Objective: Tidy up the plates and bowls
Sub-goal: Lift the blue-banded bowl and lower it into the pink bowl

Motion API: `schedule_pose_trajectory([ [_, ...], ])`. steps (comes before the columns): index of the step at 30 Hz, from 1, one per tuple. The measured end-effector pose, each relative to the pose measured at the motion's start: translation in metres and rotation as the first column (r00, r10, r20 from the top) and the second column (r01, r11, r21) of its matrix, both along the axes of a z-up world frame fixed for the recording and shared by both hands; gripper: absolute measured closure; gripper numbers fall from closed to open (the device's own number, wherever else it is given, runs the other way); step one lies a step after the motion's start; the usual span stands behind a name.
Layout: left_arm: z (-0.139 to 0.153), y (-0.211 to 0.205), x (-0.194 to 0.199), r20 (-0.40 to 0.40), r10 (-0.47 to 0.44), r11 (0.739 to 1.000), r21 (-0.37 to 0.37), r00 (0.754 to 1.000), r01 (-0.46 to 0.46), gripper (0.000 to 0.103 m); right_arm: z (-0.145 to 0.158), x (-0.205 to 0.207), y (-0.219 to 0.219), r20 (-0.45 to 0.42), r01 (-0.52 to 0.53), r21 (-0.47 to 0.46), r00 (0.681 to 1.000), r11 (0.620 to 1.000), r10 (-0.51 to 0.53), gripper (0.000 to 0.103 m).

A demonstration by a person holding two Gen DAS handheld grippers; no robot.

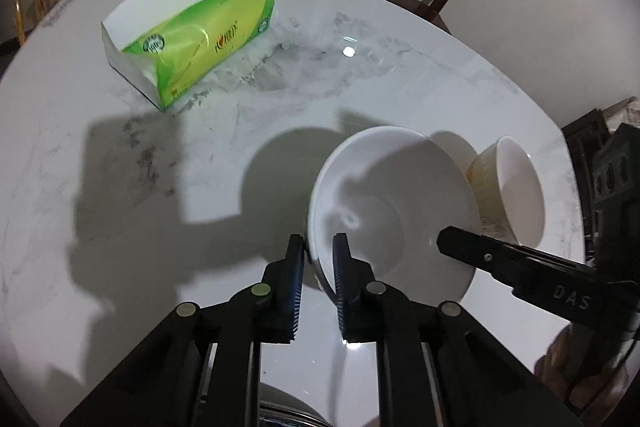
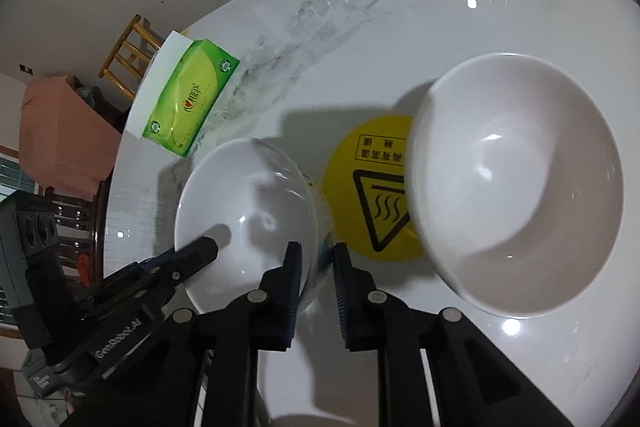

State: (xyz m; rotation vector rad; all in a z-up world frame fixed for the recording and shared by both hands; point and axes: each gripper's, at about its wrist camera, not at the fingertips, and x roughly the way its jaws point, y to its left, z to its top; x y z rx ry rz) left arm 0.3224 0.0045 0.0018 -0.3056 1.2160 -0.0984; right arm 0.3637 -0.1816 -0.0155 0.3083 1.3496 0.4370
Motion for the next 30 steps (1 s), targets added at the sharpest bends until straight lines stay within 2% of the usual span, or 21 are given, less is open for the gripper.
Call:
schedule_pose_trajectory([
  [4,0.009,0.003,-0.016,0.008,0.019,0.999,-0.030,1.000,-0.019,0.093,0.016,-0.014,-0.006,0.026,-0.015,0.026,1.000,1.000,0.014,0.088],
  [7,0.028,-0.001,-0.038,0.033,0.010,0.999,-0.036,0.999,-0.009,0.092,0.034,-0.034,-0.012,0.044,-0.028,0.045,0.999,0.999,0.026,0.088],
  [13,0.066,-0.010,-0.092,0.090,-0.017,0.998,-0.054,0.996,0.022,0.091,0.069,-0.092,-0.031,0.083,-0.037,0.087,0.996,0.996,0.029,0.088],
  [20,0.099,-0.033,-0.157,0.150,-0.072,0.994,-0.075,0.986,0.084,0.091,0.092,-0.162,-0.059,0.115,-0.031,0.120,0.993,0.992,0.017,0.088],
  [25,0.107,-0.054,-0.195,0.173,-0.118,0.988,-0.078,0.978,0.133,0.091,0.097,-0.208,-0.080,0.130,-0.015,0.119,0.992,0.993,-0.001,0.088],
  [30,0.096,-0.075,-0.222,0.146,-0.161,0.980,-0.093,0.976,0.175,0.090,0.087,-0.241,-0.102,0.114,0.019,0.124,0.993,0.992,-0.033,0.088],
])
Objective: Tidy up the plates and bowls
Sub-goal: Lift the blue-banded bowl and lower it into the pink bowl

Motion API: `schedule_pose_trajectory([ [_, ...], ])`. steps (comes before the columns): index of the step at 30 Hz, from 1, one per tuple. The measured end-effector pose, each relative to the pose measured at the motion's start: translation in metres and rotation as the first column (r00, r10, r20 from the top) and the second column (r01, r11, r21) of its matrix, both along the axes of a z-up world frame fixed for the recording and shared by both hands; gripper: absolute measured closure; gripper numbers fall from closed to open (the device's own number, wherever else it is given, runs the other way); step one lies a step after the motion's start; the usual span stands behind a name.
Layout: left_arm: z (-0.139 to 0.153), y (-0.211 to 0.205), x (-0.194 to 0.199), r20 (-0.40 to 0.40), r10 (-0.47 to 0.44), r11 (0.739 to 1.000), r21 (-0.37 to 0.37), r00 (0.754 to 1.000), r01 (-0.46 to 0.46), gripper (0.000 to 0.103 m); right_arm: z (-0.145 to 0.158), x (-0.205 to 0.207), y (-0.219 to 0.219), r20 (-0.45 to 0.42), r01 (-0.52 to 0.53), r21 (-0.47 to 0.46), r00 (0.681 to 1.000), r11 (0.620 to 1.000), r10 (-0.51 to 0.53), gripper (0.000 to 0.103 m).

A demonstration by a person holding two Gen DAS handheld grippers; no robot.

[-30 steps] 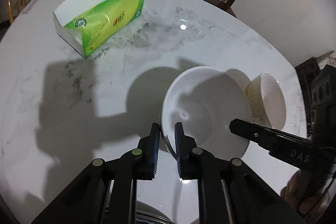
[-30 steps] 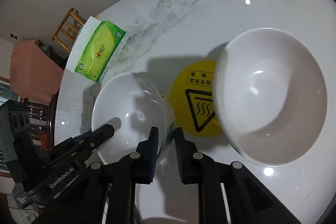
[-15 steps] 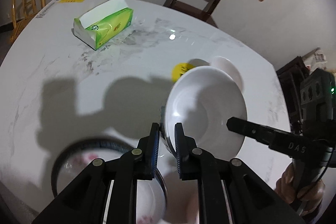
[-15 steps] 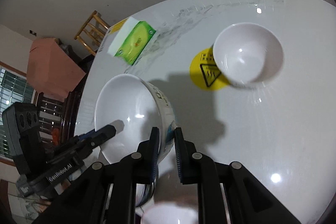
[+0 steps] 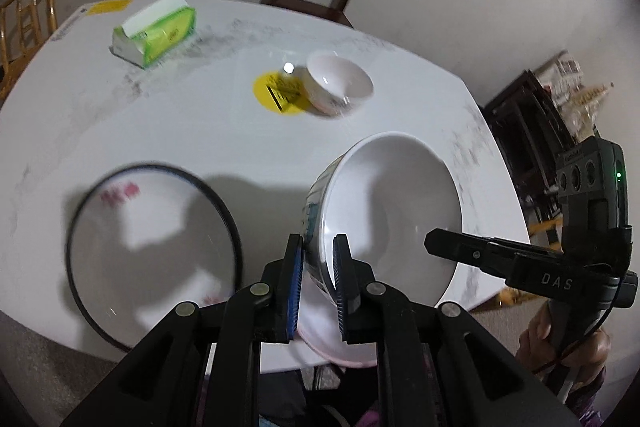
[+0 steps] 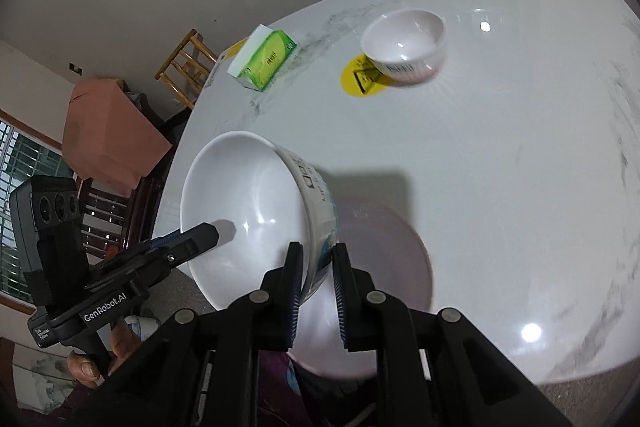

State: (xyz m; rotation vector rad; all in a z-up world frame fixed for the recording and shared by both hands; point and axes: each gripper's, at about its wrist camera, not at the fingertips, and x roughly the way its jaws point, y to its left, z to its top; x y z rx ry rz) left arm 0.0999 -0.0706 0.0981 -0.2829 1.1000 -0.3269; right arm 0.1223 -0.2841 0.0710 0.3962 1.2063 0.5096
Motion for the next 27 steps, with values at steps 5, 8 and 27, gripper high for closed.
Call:
schedule_pose_trajectory([
  [5,-0.017,-0.010,-0.014,-0.038,-0.013,1.000,-0.009,0.999,0.013,0.091,-0.012,-0.014,-0.008,-0.010,0.014,-0.013,1.000,1.000,-0.014,0.088],
  [8,-0.026,-0.012,-0.018,-0.052,-0.011,1.000,-0.005,0.999,0.011,0.092,-0.020,-0.020,-0.008,-0.016,0.015,-0.018,1.000,1.000,-0.015,0.087],
  [27,-0.063,-0.024,-0.018,-0.132,-0.025,0.999,0.036,0.991,0.030,0.093,-0.050,-0.025,-0.013,-0.085,0.021,-0.048,0.996,0.999,-0.025,0.088],
])
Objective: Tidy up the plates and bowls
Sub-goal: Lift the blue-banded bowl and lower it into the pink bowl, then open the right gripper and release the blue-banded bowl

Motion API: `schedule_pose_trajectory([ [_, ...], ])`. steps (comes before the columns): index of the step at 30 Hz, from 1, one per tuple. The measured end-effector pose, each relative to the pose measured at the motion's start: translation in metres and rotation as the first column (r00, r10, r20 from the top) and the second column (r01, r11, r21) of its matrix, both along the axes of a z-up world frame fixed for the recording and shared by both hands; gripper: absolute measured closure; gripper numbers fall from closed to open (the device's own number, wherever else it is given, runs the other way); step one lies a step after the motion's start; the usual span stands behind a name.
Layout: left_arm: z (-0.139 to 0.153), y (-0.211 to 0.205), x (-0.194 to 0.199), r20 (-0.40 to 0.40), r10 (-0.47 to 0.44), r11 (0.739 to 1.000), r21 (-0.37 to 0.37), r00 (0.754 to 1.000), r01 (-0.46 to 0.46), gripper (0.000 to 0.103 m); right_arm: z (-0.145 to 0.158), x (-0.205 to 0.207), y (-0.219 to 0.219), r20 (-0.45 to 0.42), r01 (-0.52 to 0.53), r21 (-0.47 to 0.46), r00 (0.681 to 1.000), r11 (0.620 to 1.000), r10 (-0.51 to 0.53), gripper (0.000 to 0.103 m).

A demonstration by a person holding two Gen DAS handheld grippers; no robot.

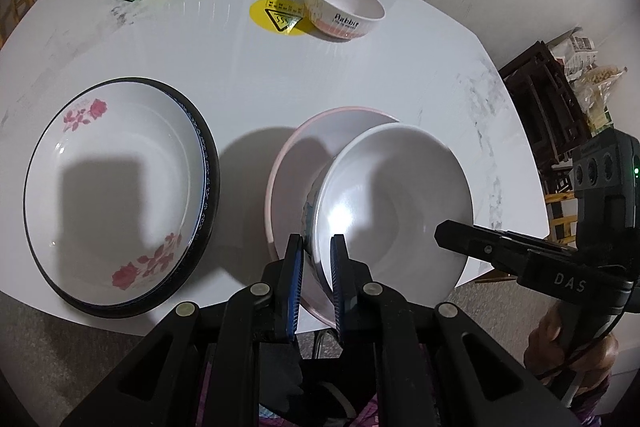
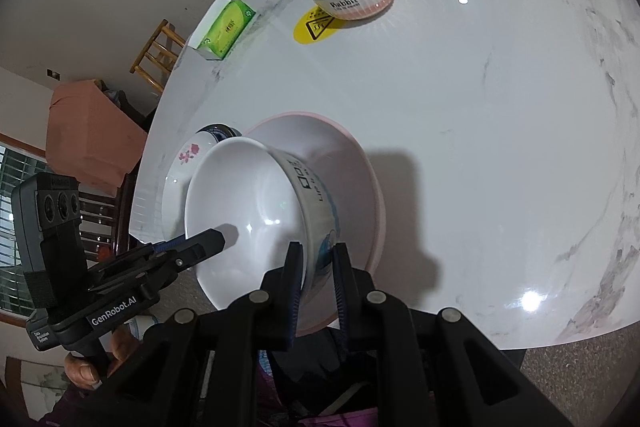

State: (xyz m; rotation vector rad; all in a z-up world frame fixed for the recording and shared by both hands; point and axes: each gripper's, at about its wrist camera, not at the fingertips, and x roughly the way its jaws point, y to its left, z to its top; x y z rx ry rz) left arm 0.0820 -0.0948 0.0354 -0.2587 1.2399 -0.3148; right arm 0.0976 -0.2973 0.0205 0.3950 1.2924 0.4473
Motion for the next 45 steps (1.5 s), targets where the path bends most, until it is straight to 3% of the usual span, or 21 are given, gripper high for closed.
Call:
schedule_pose_trajectory([
  [18,-0.001,-0.004,0.002,0.002,-0.007,1.000,0.026,1.000,0.007,0.092,0.001,0.005,0.005,-0.009,-0.012,-0.037,1.000,0.999,0.012,0.088],
  [36,0.000,-0.006,0.001,-0.001,-0.009,0.999,0.031,1.000,0.009,0.082,0.004,0.008,0.007,0.010,-0.016,-0.066,1.000,0.998,0.016,0.085],
  [41,0.002,-0.006,0.001,0.006,-0.014,0.999,0.033,1.000,0.014,0.075,0.005,0.006,0.005,0.020,-0.014,-0.045,1.000,0.999,0.015,0.085],
  [45,0.012,-0.009,-0.003,0.069,-0.024,0.997,0.072,0.997,0.019,0.065,0.015,0.002,0.000,0.066,-0.007,0.008,0.998,1.000,0.007,0.085],
])
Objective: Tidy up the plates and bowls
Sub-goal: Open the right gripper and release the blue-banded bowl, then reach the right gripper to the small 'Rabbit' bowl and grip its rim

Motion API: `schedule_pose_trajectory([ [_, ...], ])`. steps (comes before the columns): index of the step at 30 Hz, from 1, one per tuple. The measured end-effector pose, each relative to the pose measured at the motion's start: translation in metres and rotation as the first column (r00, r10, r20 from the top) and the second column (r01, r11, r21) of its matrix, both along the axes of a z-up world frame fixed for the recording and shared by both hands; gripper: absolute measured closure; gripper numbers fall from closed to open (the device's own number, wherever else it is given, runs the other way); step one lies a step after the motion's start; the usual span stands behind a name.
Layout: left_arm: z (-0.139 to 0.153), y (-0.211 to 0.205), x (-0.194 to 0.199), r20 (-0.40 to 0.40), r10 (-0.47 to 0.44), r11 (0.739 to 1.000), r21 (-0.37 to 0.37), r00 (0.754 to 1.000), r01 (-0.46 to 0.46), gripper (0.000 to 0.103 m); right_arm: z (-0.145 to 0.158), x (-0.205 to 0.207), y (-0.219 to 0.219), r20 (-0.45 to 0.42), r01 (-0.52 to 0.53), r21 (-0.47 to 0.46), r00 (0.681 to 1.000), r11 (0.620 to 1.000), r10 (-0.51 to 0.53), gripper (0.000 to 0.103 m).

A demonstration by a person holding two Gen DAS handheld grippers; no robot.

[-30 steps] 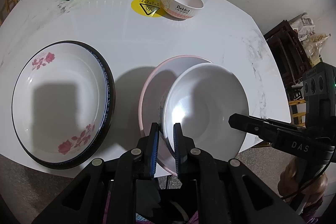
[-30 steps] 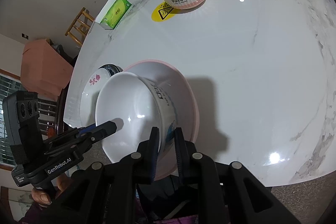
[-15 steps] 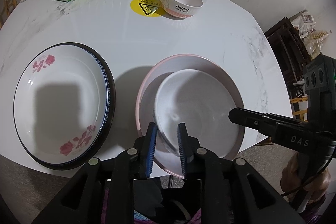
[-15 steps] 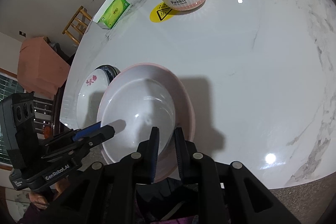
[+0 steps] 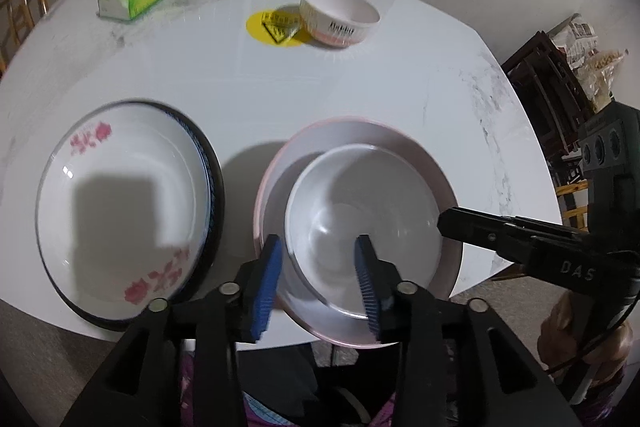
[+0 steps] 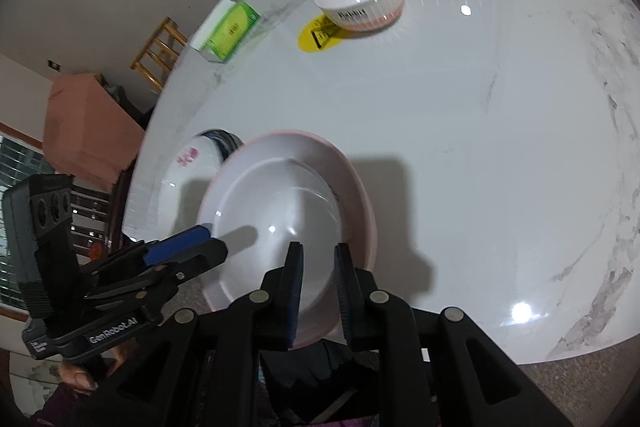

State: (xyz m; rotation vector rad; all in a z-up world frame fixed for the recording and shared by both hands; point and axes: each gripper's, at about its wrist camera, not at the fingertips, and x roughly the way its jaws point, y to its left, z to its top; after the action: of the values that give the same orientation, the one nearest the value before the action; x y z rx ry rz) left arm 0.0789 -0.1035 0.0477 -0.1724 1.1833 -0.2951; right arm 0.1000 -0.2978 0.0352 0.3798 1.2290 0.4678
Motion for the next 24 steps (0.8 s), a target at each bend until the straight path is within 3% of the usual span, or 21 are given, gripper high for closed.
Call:
schedule_pose_trajectory([
  [4,0.016,-0.001,-0.005,0.101,0.008,0.997,0.076,0.995,-0.015,0.047,0.009,-0.001,-0.005,0.047,0.012,0.008,0.999,1.000,-0.012,0.085],
  [8,0.027,-0.001,-0.009,0.180,0.006,0.990,0.135,0.984,-0.030,0.045,0.014,-0.002,-0.008,0.082,0.017,0.002,0.996,1.000,-0.017,0.085],
  [13,0.032,0.000,-0.005,0.224,-0.002,0.982,0.184,0.975,-0.040,0.044,0.016,-0.002,-0.012,0.122,0.042,-0.032,0.992,0.999,-0.038,0.084],
  [16,0.033,0.000,-0.003,0.242,-0.003,0.977,0.208,0.970,-0.049,0.043,0.018,0.000,-0.018,0.134,0.075,-0.062,0.989,0.995,-0.066,0.077],
  [20,0.032,0.001,0.001,0.264,-0.004,0.968,0.241,0.964,-0.062,0.041,0.020,0.007,-0.028,0.124,0.154,-0.130,0.983,0.979,-0.138,0.058],
  [24,0.031,0.001,0.009,0.277,-0.010,0.960,0.272,0.961,-0.069,0.039,0.027,0.010,-0.038,0.195,0.157,-0.111,0.972,0.981,-0.134,0.057],
])
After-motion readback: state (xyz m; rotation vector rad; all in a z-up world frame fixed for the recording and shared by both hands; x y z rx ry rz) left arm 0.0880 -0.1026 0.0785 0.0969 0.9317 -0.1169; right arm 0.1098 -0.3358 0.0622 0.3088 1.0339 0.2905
